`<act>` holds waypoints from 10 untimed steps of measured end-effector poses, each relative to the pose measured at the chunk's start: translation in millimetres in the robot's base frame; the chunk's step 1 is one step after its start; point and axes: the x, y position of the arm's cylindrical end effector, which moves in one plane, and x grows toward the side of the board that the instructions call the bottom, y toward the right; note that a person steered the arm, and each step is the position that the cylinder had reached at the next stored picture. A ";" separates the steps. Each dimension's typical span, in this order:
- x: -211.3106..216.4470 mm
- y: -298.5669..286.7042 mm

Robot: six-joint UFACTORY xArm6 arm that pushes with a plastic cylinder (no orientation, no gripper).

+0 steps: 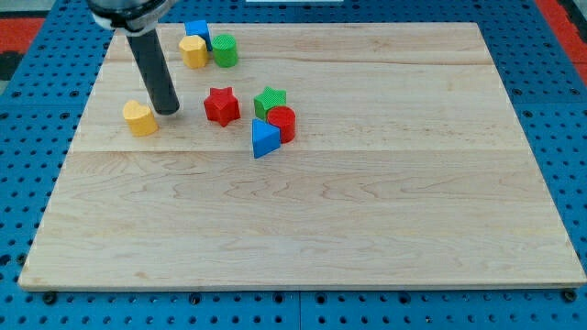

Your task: Push the yellow heart into the triangle

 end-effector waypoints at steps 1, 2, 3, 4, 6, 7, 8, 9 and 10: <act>-12.8 23.6; 7.4 59.5; 28.4 74.6; 31.1 67.0; -18.0 -43.4; 21.2 -65.0; 63.5 -29.8; 65.7 9.6; 51.8 -8.9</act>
